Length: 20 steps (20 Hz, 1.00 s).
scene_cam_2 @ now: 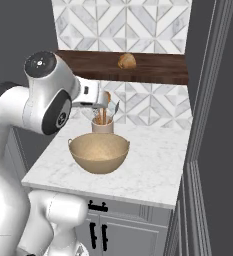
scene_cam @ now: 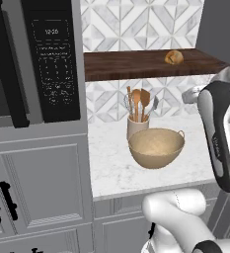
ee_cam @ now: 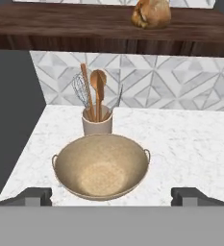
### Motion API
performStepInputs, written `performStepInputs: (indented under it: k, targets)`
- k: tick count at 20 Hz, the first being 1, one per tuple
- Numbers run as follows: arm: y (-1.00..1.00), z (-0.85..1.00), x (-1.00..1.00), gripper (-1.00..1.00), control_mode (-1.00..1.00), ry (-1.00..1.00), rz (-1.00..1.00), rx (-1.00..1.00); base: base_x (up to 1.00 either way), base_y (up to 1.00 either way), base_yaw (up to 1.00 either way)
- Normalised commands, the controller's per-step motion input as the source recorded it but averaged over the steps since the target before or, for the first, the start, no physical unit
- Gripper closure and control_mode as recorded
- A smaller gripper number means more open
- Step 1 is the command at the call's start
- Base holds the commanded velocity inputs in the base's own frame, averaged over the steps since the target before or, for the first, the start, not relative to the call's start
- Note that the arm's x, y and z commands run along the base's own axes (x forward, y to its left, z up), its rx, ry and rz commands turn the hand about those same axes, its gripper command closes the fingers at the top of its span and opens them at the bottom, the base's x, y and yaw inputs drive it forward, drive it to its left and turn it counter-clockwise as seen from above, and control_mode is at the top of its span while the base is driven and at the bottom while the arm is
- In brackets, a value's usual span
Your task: Open the cabinet, pick up the bread from the cabinet and place it in the basket. Then move the basket to the dining counter.
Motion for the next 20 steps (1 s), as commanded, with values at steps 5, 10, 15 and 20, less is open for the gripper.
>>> performStepInputs:
  k: [5,10,15,20]
  targets:
    - [-0.32,0.69,0.06,-1.0,-1.0,0.0,0.0,0.0,0.0,0.0,0.0]
    - [-0.17,0.21,0.45,-1.0,-1.0,-0.06,0.0,0.0,0.0,0.0,0.0]
    - [-0.17,0.09,0.56,-1.0,-1.0,-0.05,0.01,0.0,0.0,0.0,0.0]
    - [-0.05,0.17,0.56,-1.0,-1.0,0.0,0.0,0.0,0.0,0.0,0.0]
